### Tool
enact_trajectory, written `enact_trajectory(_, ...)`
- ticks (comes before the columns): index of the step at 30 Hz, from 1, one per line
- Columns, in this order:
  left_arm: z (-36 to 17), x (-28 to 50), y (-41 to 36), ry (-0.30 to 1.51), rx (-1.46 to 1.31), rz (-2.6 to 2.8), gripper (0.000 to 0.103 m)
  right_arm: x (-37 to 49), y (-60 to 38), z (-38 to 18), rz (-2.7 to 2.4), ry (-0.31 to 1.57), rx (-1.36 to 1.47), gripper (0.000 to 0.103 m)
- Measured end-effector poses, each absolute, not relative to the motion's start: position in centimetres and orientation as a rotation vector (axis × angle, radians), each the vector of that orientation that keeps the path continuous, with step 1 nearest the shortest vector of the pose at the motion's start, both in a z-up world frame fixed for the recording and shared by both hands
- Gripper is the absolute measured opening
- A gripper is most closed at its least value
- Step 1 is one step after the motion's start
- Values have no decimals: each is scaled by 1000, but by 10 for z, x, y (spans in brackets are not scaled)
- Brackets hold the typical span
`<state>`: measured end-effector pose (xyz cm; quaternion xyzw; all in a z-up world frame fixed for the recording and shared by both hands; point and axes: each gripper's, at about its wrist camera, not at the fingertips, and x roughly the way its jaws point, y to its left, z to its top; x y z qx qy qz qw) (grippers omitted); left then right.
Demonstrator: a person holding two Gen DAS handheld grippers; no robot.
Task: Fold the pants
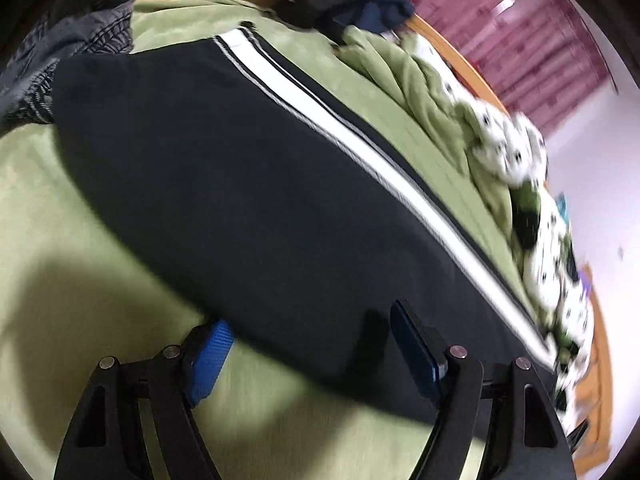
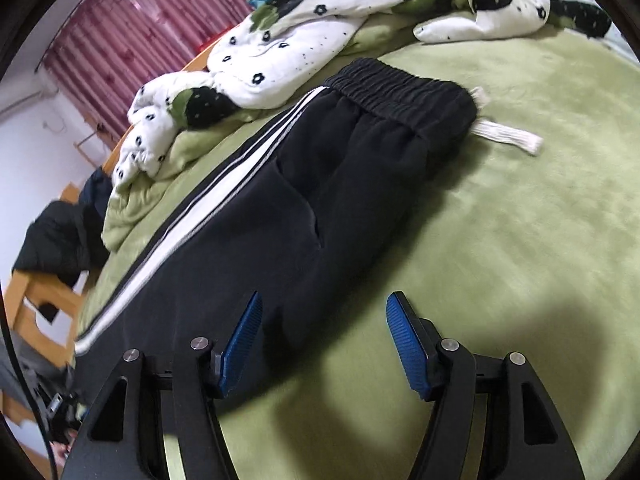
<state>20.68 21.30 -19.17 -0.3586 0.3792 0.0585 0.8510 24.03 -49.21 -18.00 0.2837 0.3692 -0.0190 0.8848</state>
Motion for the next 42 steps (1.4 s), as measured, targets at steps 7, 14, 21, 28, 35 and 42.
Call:
enact_trajectory(7, -191, 245, 228, 825, -695, 263, 16, 300, -500, -181, -98, 780, 617, 22)
enact_trajectory(14, -161, 209, 224, 798, -622, 213, 11, 255, -498, -150, -104, 657, 638, 14)
enact_trajectory(21, -140, 137, 193, 848, -494, 136, 10, 181, -525, -132, -106, 675, 621, 14)
enact_trajectory(28, -148, 47, 155, 877, -398, 30, 11, 69, -567, -126, -135, 691, 571, 14)
enact_trajectory(35, -167, 25, 147, 901, -382, 46, 15, 37, -583, -166, -184, 777, 572, 25)
enact_trajectory(42, -155, 4, 149, 923, -306, 136, 60, 17, -611, -155, -285, 675, 555, 61)
